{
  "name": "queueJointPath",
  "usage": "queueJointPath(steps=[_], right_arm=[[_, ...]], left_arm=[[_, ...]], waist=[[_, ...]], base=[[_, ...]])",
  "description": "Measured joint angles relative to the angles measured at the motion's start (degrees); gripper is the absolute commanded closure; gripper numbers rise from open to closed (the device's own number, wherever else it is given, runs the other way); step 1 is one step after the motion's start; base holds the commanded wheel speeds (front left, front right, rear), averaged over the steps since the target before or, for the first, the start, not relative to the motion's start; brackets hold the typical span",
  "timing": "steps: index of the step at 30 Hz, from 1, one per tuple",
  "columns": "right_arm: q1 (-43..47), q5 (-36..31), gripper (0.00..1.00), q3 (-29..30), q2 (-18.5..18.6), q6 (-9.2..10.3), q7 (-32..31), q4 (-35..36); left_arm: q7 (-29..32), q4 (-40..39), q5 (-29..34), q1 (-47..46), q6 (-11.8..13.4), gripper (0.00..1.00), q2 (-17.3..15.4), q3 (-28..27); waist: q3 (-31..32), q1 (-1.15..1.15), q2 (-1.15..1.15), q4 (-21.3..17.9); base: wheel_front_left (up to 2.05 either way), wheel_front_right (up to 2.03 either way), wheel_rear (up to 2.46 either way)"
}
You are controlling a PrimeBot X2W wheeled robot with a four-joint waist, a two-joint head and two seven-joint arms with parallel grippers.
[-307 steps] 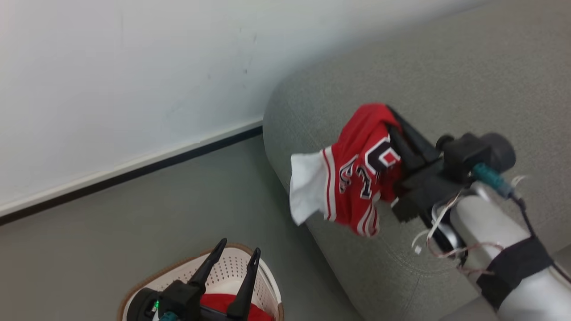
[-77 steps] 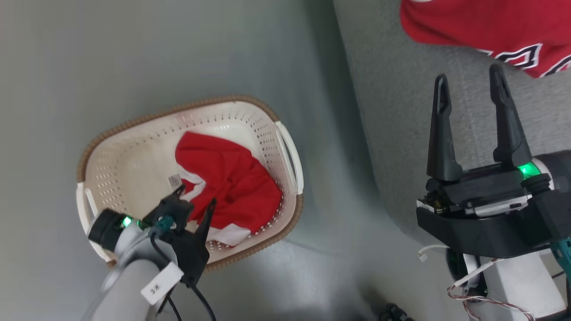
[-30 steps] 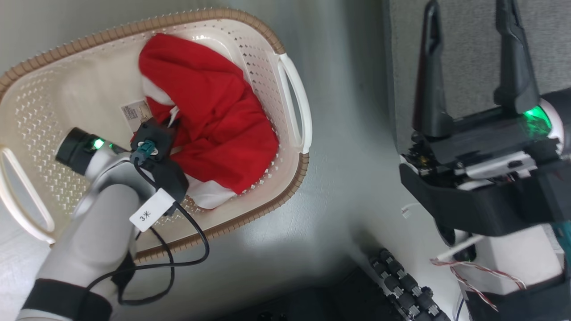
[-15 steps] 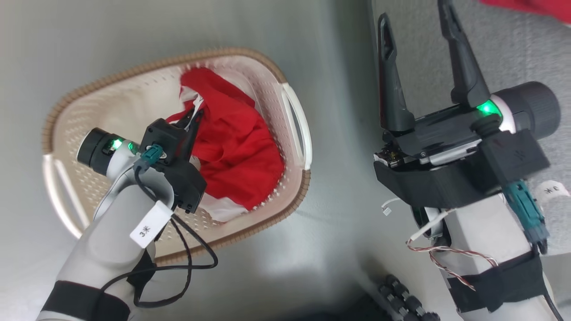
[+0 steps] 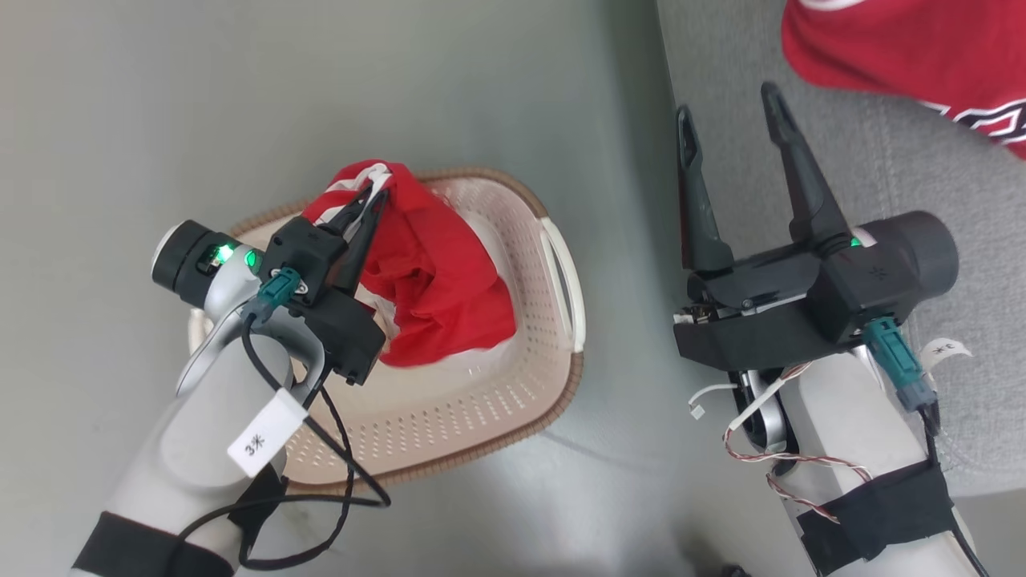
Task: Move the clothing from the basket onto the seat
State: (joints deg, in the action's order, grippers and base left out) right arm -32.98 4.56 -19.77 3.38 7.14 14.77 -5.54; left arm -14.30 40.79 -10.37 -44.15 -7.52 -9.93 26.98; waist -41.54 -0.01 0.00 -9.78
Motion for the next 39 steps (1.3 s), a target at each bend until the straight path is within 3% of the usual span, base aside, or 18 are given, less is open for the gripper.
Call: queueJointPath(steps=[9,24,34,39], right_arm=[[1.03,1.57,0.00,0.02,0.05,-1.24,-0.01,-5.63],[2.96,3.93,0.00,1.35,0.91,-4.36,-0.04,-12.41],[4.34,4.53,0.00,0.43,1.92,-7.99,-0.05,-17.45],[4.33,4.82,0.00,-1.58,1.96,-11.05,-0.05,-20.80]], left_arm=[[-0.01,-6.39,-1.18,1.27,-0.03,1.00,-2.43,2.98],[-0.01,-11.35,-7.47,2.41,-0.03,1.00,-3.39,-0.05],[0.00,-11.31,-9.90,3.70,-0.03,1.00,-2.58,-0.25],[0.88,-10.17,-10.50,4.02,-0.03,1.00,-0.62,0.67]], waist=[[7.25,0.00,0.00,2.02],[18.67,0.00,0.00,3.63],[26.76,0.00,0.00,4.49],[31.56,0.00,-0.01,5.24]], base=[[0.00,0.00,0.00],[0.00,0.00,0.00],[0.00,0.00,0.00],[0.00,0.00,0.00]])
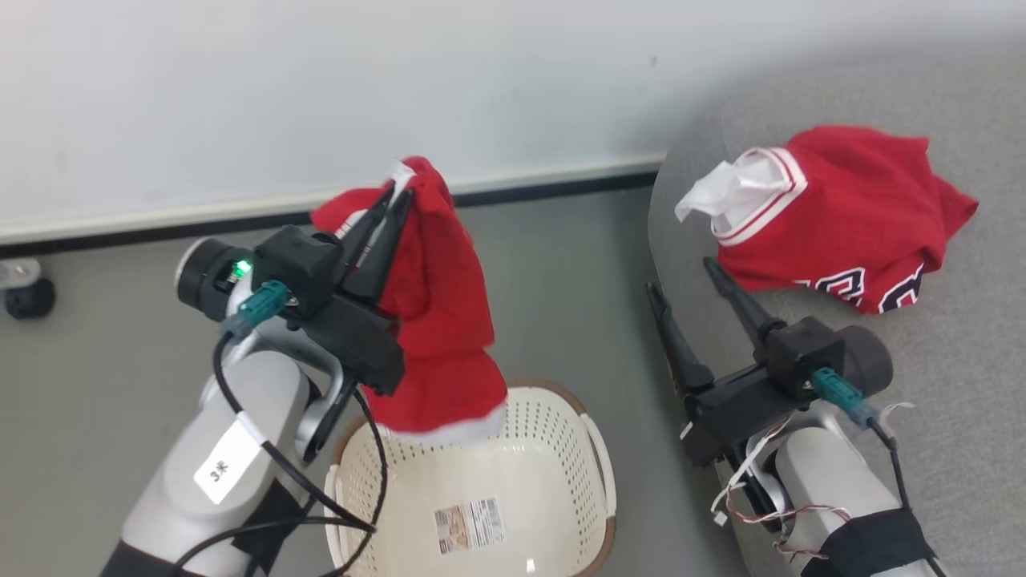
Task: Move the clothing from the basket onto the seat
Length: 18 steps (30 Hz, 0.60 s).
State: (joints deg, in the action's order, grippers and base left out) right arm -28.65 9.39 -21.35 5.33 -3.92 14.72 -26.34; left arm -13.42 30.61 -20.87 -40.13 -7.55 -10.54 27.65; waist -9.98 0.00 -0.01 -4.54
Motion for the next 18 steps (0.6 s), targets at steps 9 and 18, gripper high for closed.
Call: queueJointPath(steps=[9,18], right_arm=[[-0.07,0.88,0.00,-6.09,-0.90,-2.52,-0.01,-4.12],[2.29,2.29,0.00,-12.55,-1.56,-3.15,-0.01,-5.36]], left_arm=[[2.04,2.43,-0.86,0.98,0.00,1.00,3.70,1.49],[4.54,-0.41,-0.96,4.63,0.30,1.00,5.55,4.08]], waist=[[7.17,-0.01,0.00,1.43],[13.19,-0.01,0.00,2.93]], base=[[0.00,0.00,0.00],[0.00,0.00,0.00]])
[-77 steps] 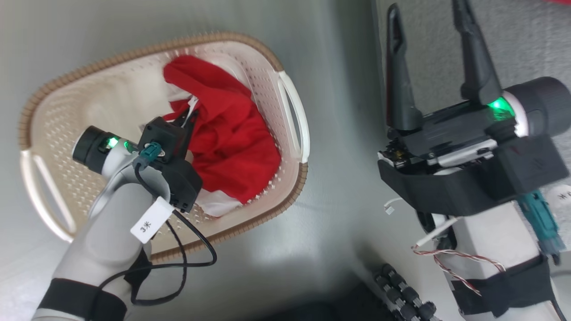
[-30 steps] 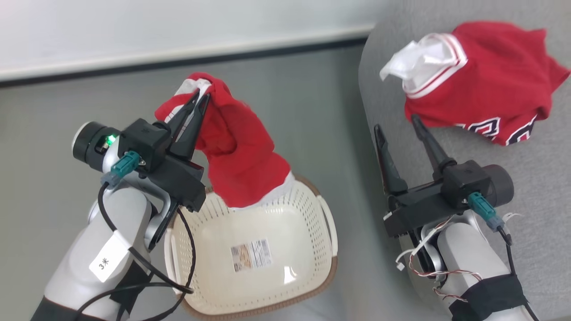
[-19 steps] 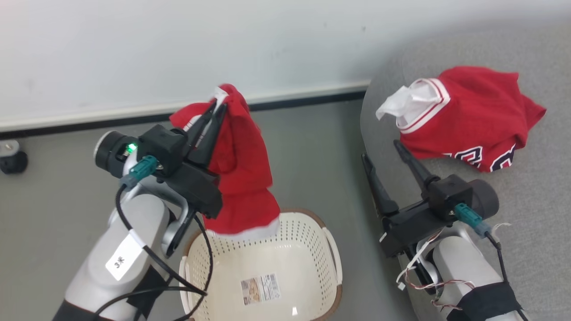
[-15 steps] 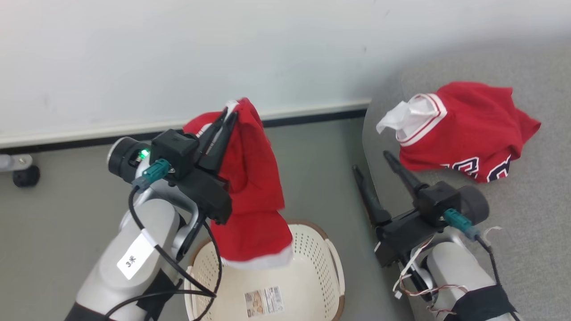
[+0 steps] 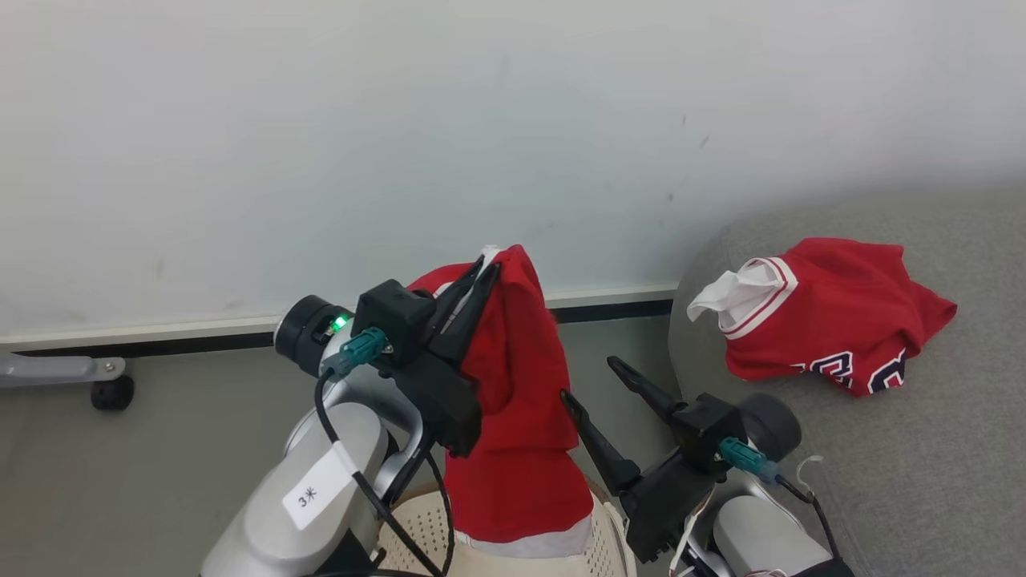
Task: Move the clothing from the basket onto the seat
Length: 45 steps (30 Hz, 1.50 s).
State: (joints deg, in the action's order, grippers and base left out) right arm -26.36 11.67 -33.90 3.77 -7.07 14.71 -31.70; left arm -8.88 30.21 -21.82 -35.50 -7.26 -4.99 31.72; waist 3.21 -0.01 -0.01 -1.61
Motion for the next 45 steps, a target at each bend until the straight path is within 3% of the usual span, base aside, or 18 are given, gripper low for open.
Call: queueJointPath(steps=[14,15,16,18,19,28,29,30,31,32,34,45], right_arm=[[-8.15,3.77,0.00,-11.50,-0.21,-0.08,0.00,-11.04],[-8.64,4.12,0.18,-12.40,-0.18,-0.08,0.00,-11.67],[-8.91,4.39,0.55,-12.81,-0.20,-0.08,0.00,-12.05],[-9.63,5.77,0.93,-14.03,-0.20,-0.08,0.00,-12.61],[-9.94,6.57,1.00,-14.62,-0.20,-0.08,0.00,-12.60],[-11.88,10.73,1.00,-17.07,-0.21,-0.08,0.00,-12.90],[-12.20,11.11,1.00,-17.07,-0.21,-0.08,0.00,-12.79],[-12.51,11.36,1.00,-17.07,-0.20,-0.08,0.00,-12.68],[-12.84,11.68,1.00,-17.07,-0.20,-0.08,0.00,-12.55],[-13.14,12.09,1.00,-17.10,-0.21,-0.08,0.00,-12.33],[-13.71,12.73,1.00,-17.23,0.02,-0.08,0.00,-11.82],[-16.55,13.63,1.00,-17.33,5.67,-0.08,0.00,-10.29]], left_arm=[[3.72,-4.74,-0.31,0.57,0.22,1.00,0.87,1.98],[3.77,-5.04,-0.31,0.57,0.25,1.00,0.92,2.02],[3.96,-5.34,-0.31,0.56,0.26,1.00,0.92,2.12],[4.24,-5.84,-0.36,0.59,0.27,1.00,0.90,2.10],[4.24,-6.11,-0.49,0.63,0.30,1.00,0.83,2.02],[4.22,-7.58,-2.55,4.09,2.34,0.98,-1.27,-0.75],[4.21,-7.75,-2.87,4.65,2.68,0.87,-1.37,-1.08],[4.15,-7.86,-2.93,5.20,2.72,0.64,-1.49,-1.27],[3.99,-7.94,-2.99,5.71,2.74,0.50,-1.63,-1.35],[3.87,-8.04,-3.22,6.26,2.82,0.19,-1.69,-1.54],[3.54,-8.18,-3.33,7.47,3.33,0.00,-2.05,-1.92],[0.59,-8.39,-3.87,14.41,4.80,0.00,-3.50,-3.21]], waist=[[1.26,0.01,0.01,3.39],[1.18,0.01,0.01,3.58],[1.09,0.01,0.01,3.77],[0.92,0.01,0.01,4.13],[0.84,0.01,0.01,4.25],[0.68,0.01,0.01,3.32],[0.69,0.01,0.01,3.04],[0.69,0.01,0.01,2.73],[0.70,0.01,0.01,2.42],[0.70,0.01,0.01,2.09],[0.70,0.01,0.01,1.38],[0.98,0.01,0.01,-3.21]], base=[[0.00,0.00,0.00],[0.00,0.00,0.00],[0.00,0.00,0.00],[0.00,0.00,0.00],[0.00,0.00,0.00],[0.00,0.00,0.00],[0.00,0.00,0.00],[0.00,0.00,0.00],[0.00,0.00,0.00],[0.00,0.00,0.00],[0.00,0.00,0.00],[0.00,0.00,0.00]])
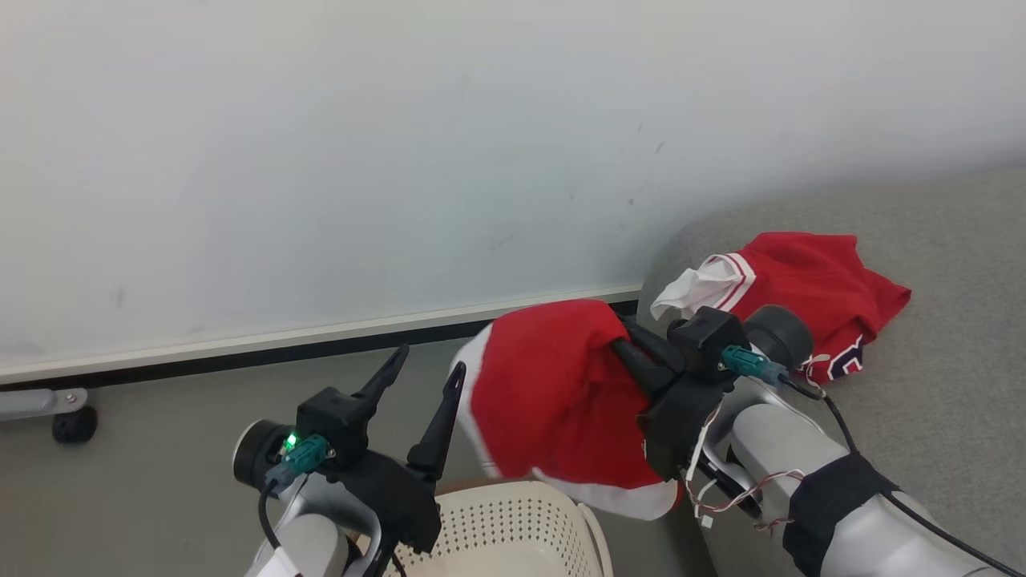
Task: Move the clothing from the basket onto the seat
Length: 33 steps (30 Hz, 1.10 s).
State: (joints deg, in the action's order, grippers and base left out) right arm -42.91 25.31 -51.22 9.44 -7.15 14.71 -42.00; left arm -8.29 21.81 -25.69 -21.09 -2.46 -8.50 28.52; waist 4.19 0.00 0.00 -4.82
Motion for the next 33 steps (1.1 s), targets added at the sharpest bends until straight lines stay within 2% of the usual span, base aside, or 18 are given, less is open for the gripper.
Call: queueJointPath(steps=[12,28,33], right_arm=[[0.12,0.84,1.00,0.86,5.10,0.00,0.00,2.94],[1.57,0.81,1.00,3.23,11.89,0.09,0.00,10.05],[1.57,0.81,1.00,4.23,13.77,0.60,0.00,11.34]], left_arm=[[-2.16,-1.22,-1.42,6.08,-0.15,0.00,0.18,1.41],[-4.25,-4.17,-1.32,9.35,-0.15,0.00,2.30,3.64],[-4.44,-4.59,-0.55,9.37,-0.52,0.00,2.65,4.99]], waist=[[0.75,0.00,0.00,-5.81],[0.23,0.00,0.00,-17.36],[-0.96,0.00,0.00,-19.75]], base=[[0.00,0.00,0.00],[0.00,0.00,0.00],[0.00,0.00,0.00]])
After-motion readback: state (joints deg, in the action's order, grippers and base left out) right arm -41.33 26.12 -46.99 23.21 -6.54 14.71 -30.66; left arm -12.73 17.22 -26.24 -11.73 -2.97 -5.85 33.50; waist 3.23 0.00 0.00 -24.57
